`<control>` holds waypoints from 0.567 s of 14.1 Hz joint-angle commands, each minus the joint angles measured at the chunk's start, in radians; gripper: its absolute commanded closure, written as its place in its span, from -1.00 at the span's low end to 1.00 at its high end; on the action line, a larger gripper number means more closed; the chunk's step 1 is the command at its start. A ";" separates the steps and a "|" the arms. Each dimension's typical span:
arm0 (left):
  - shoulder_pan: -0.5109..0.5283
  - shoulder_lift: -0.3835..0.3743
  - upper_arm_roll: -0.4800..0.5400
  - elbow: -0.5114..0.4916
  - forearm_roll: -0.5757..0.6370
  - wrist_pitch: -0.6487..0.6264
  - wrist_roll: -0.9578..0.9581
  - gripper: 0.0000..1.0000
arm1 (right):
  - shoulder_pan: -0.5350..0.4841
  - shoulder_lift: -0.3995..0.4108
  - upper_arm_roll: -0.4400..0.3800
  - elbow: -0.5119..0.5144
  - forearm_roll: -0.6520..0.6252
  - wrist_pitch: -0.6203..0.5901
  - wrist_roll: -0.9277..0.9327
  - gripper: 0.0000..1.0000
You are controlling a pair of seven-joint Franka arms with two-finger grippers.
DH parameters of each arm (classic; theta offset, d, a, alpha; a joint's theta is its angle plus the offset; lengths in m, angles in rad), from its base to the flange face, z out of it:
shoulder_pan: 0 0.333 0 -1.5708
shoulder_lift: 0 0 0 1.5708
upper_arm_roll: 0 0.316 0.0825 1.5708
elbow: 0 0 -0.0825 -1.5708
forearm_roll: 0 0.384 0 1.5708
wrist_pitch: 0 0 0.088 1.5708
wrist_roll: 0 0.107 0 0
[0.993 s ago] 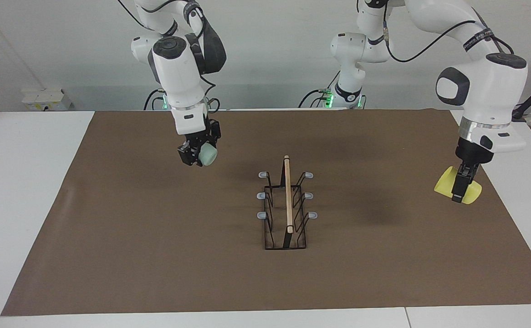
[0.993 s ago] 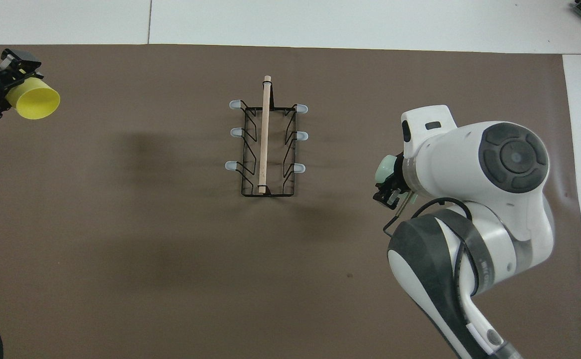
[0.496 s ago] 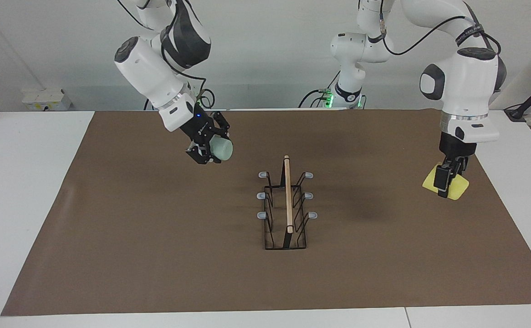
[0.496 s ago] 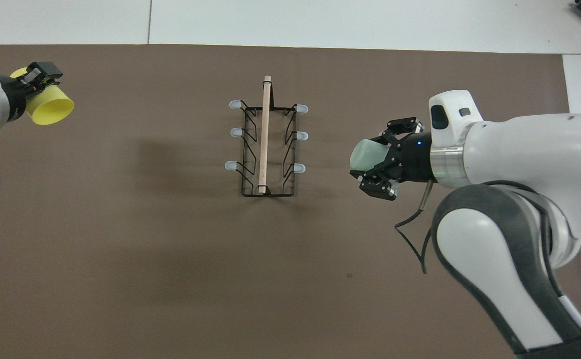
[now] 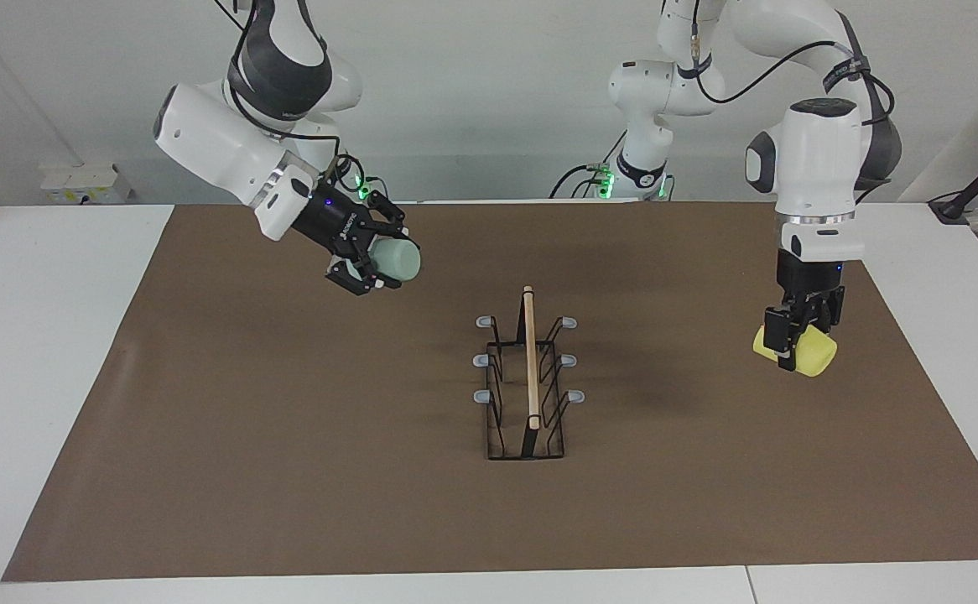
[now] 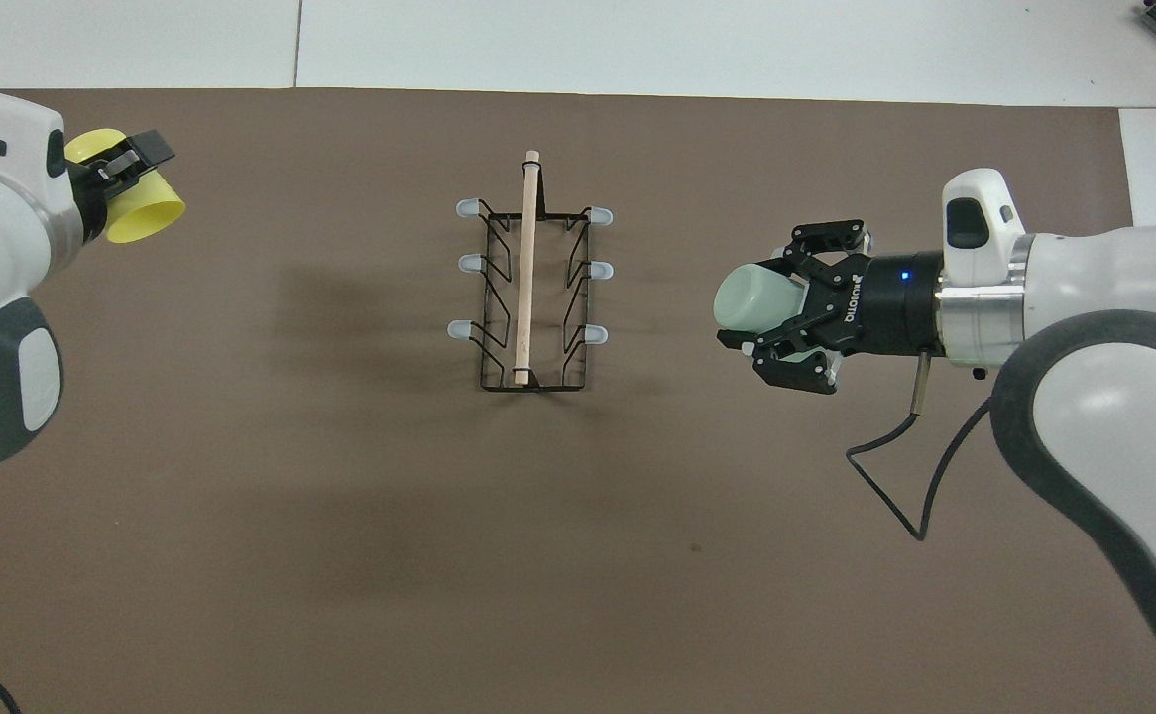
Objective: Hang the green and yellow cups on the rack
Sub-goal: 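Carry the yellow cup with the left gripper while the right gripper carries the green cup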
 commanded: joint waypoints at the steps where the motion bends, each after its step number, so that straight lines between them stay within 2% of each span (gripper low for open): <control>1: 0.005 -0.049 -0.027 -0.095 0.032 0.088 -0.009 1.00 | -0.071 -0.037 0.007 -0.032 0.123 -0.074 -0.106 1.00; 3: 0.005 -0.055 -0.047 -0.150 0.032 0.216 -0.009 1.00 | -0.131 -0.057 0.007 -0.054 0.195 -0.154 -0.198 1.00; 6: 0.005 -0.070 -0.106 -0.206 0.031 0.249 -0.010 1.00 | -0.142 -0.097 -0.022 -0.146 0.363 -0.197 -0.327 1.00; 8: 0.005 -0.076 -0.148 -0.239 0.031 0.279 -0.019 1.00 | -0.142 -0.117 -0.050 -0.176 0.395 -0.231 -0.368 1.00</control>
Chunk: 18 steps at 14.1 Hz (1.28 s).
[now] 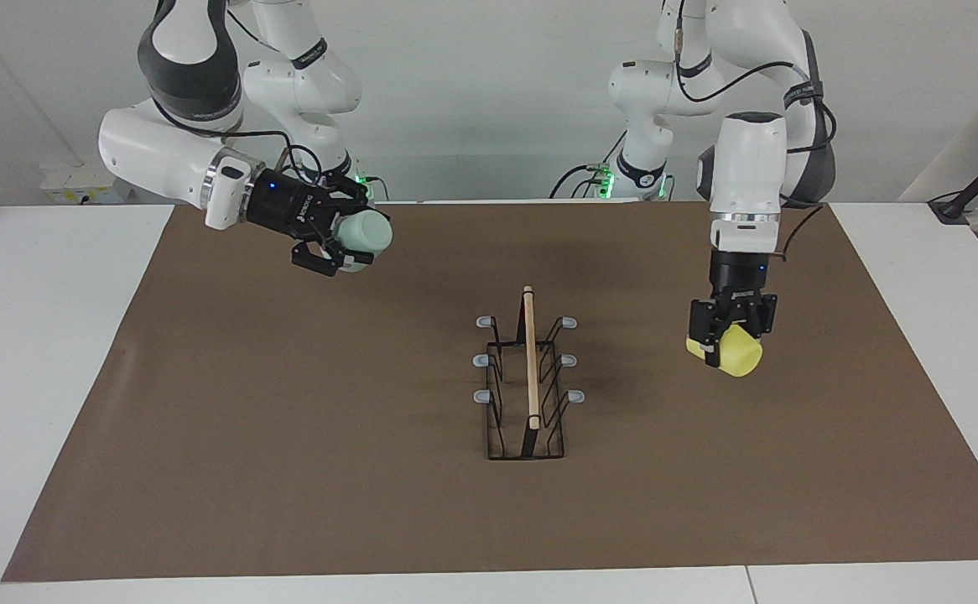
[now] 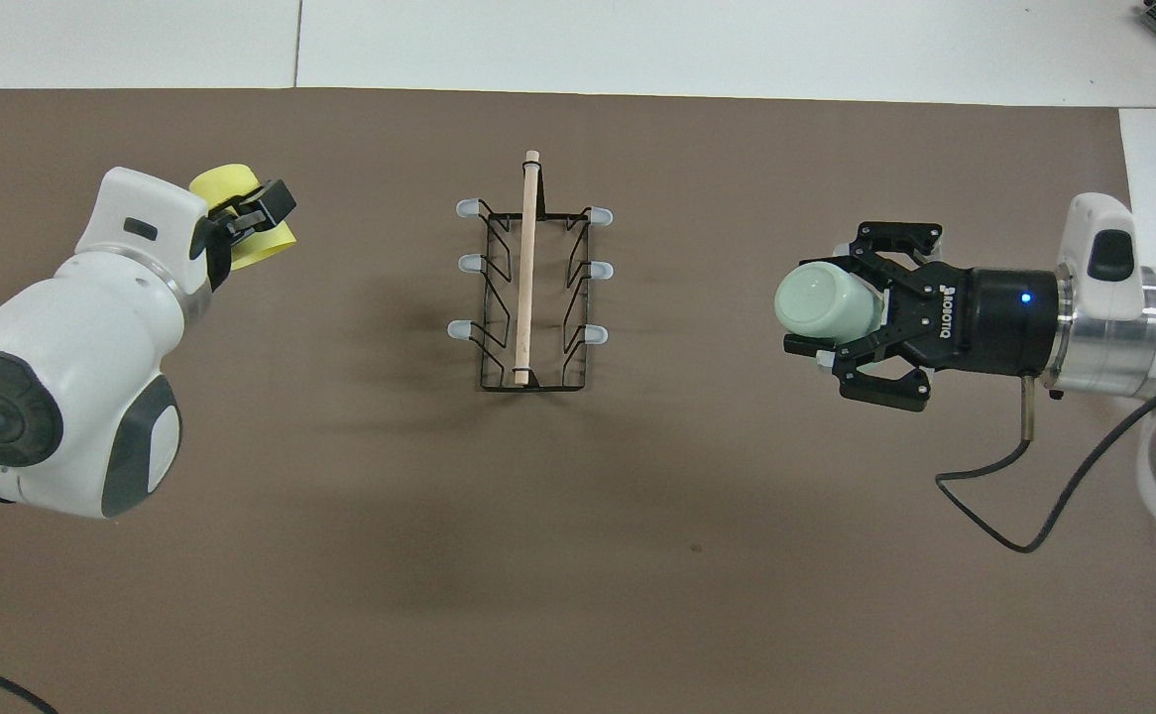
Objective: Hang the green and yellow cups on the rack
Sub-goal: 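Carry the yellow cup with the left gripper while the right gripper carries the green cup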
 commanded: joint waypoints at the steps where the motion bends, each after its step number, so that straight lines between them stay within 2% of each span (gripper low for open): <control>1: 0.006 -0.045 -0.052 -0.091 0.025 0.081 -0.037 1.00 | -0.007 -0.054 -0.022 -0.102 0.109 -0.042 -0.104 1.00; 3: 0.003 -0.036 -0.089 -0.122 0.025 0.126 -0.094 1.00 | 0.012 -0.028 -0.022 -0.206 0.311 -0.048 -0.267 1.00; 8: -0.002 -0.009 -0.158 -0.128 0.025 0.170 -0.150 1.00 | 0.111 0.023 -0.022 -0.222 0.502 0.004 -0.376 1.00; 10: -0.002 0.002 -0.181 -0.122 0.025 0.170 -0.168 1.00 | 0.186 0.056 -0.022 -0.222 0.652 0.039 -0.450 1.00; 13: -0.002 0.036 -0.204 -0.096 0.022 0.172 -0.171 1.00 | 0.260 0.099 -0.023 -0.214 0.777 0.069 -0.511 1.00; 15: -0.002 0.060 -0.212 -0.076 0.022 0.170 -0.179 1.00 | 0.292 0.107 -0.025 -0.213 0.817 0.087 -0.521 1.00; 18: -0.002 0.056 -0.236 -0.078 0.023 0.149 -0.203 1.00 | 0.334 0.144 -0.025 -0.190 0.896 0.154 -0.585 1.00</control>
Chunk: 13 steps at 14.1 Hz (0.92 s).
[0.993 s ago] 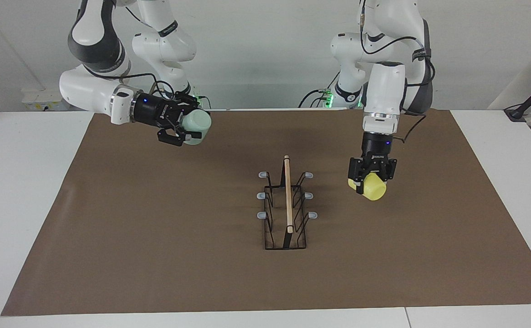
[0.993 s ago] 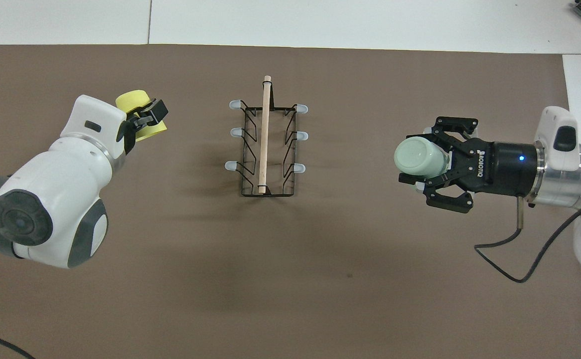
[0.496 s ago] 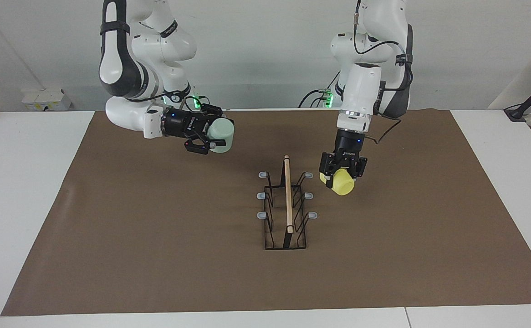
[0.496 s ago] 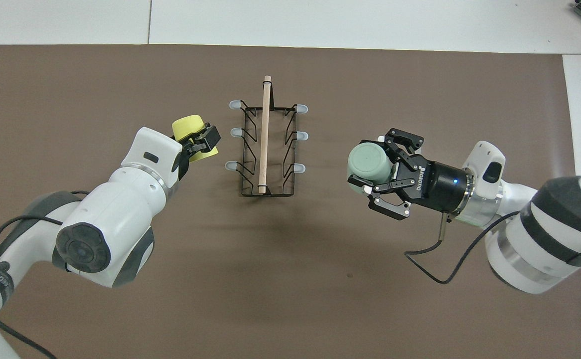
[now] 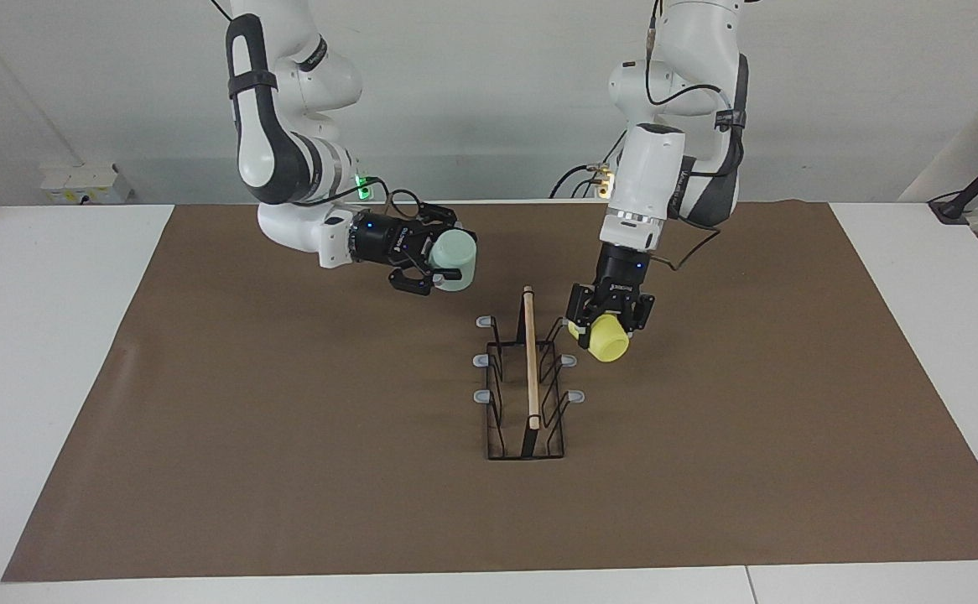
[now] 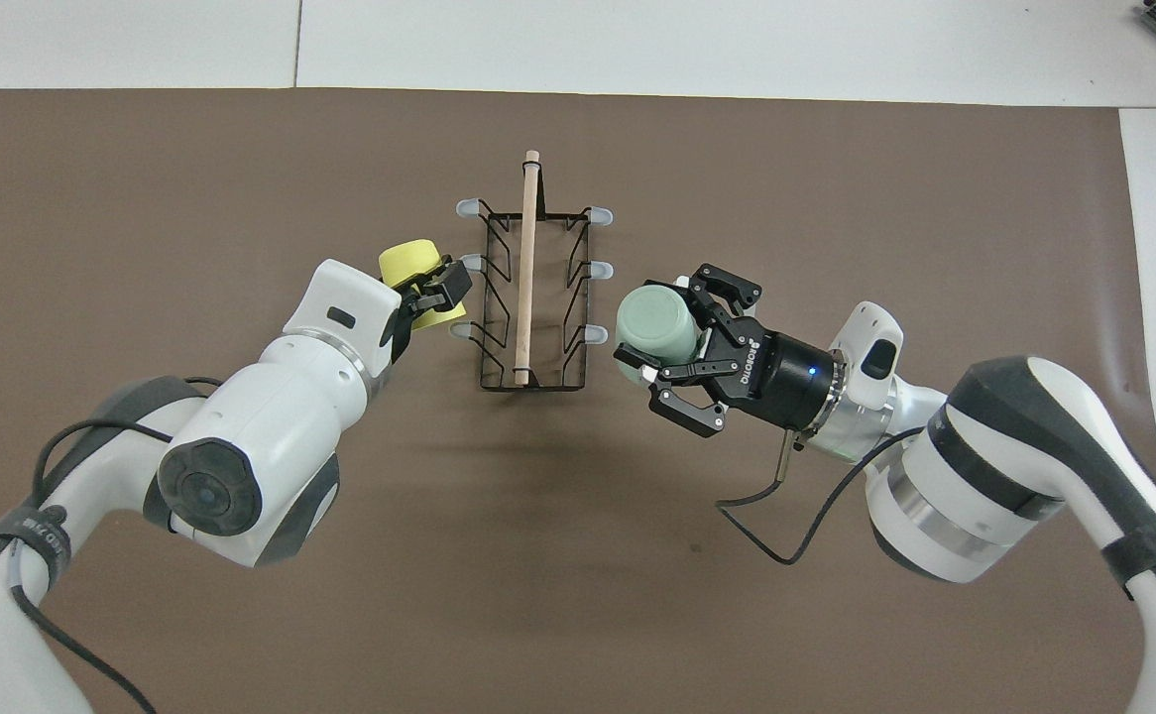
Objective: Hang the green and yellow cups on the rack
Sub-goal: 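Hang the yellow cup with the left gripper while the right gripper hangs the green cup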
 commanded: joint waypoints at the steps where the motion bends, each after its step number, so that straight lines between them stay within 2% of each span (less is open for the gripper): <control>1: -0.001 0.009 -0.012 0.015 0.023 -0.007 -0.039 1.00 | 0.032 0.038 -0.005 0.034 0.067 0.045 -0.078 1.00; 4: -0.001 -0.008 -0.042 0.016 0.023 -0.085 -0.041 1.00 | 0.045 0.133 -0.005 0.087 0.096 0.010 -0.152 1.00; 6: 0.001 -0.040 -0.051 0.016 0.023 -0.156 -0.045 1.00 | 0.057 0.231 -0.005 0.101 0.179 -0.097 -0.221 1.00; 8: 0.002 -0.070 -0.071 0.016 0.023 -0.226 -0.080 1.00 | 0.060 0.236 -0.005 0.101 0.182 -0.099 -0.232 1.00; 9: 0.002 -0.073 -0.080 0.016 0.023 -0.240 -0.102 0.70 | 0.062 0.241 -0.005 0.101 0.187 -0.097 -0.235 1.00; 10: 0.002 -0.074 -0.091 0.013 0.023 -0.251 -0.114 0.16 | 0.066 0.248 -0.004 0.103 0.192 -0.096 -0.249 1.00; 11: 0.002 -0.080 -0.093 0.013 0.023 -0.277 -0.116 -0.20 | 0.075 0.256 -0.005 0.106 0.190 -0.097 -0.256 1.00; 13: 0.002 -0.083 -0.103 0.016 0.023 -0.314 -0.111 -0.71 | 0.075 0.274 -0.005 0.106 0.192 -0.099 -0.292 1.00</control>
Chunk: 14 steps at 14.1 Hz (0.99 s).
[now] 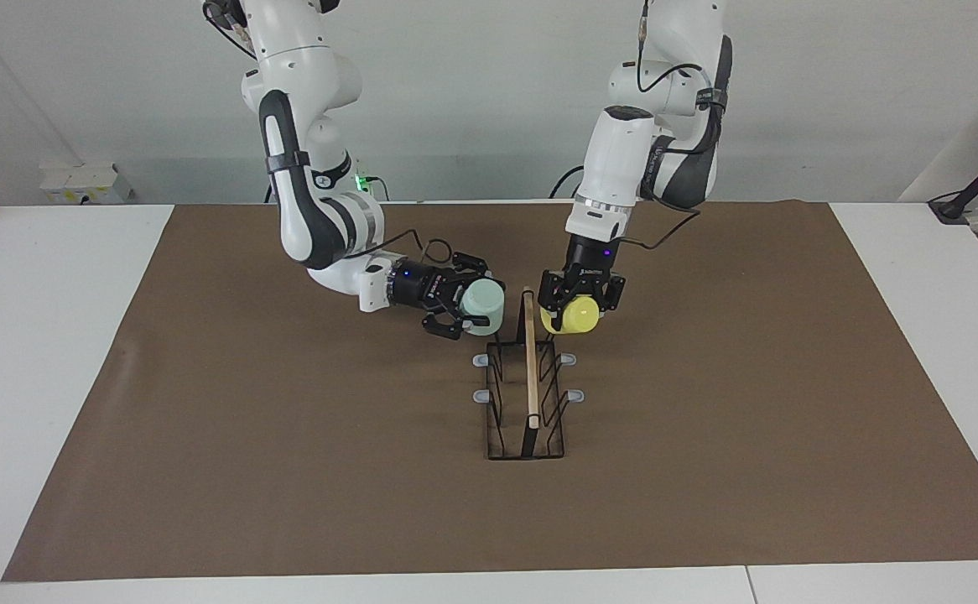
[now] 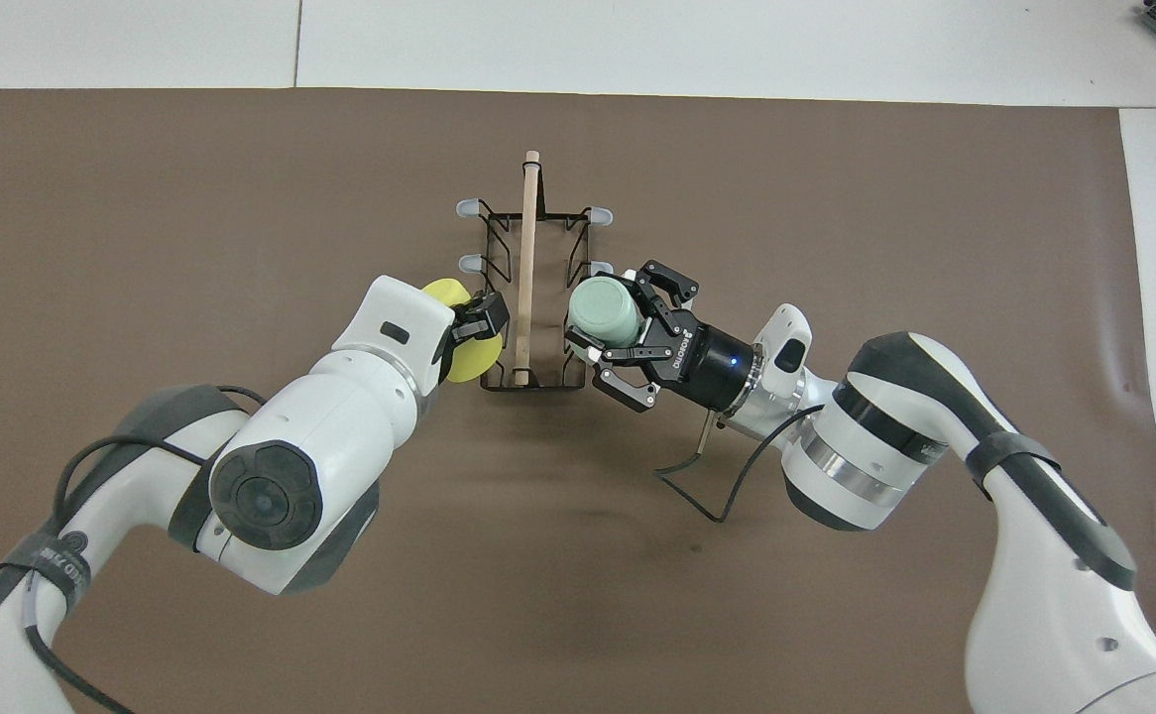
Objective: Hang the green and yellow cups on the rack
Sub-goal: 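Hang the yellow cup with the left gripper while the right gripper hangs the green cup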
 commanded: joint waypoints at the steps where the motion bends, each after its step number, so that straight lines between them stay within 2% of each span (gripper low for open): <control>1: 0.004 -0.027 -0.020 -0.010 0.023 -0.061 -0.026 -0.99 | 0.012 0.030 -0.005 0.012 0.033 0.000 -0.057 1.00; 5: 0.004 -0.025 -0.020 0.010 0.023 -0.116 -0.018 -1.00 | 0.015 0.043 -0.005 0.001 0.033 0.000 -0.072 0.97; 7: 0.007 -0.017 -0.017 0.068 0.023 -0.208 0.005 -1.00 | 0.024 0.043 -0.005 -0.002 0.035 0.001 -0.074 0.97; 11: 0.015 -0.014 -0.005 0.200 0.021 -0.481 0.224 -1.00 | 0.037 0.050 -0.005 -0.041 0.064 -0.008 -0.100 0.98; 14: 0.025 -0.022 0.049 0.251 -0.006 -0.575 0.365 -1.00 | 0.044 0.060 -0.005 -0.041 0.067 0.000 -0.111 0.97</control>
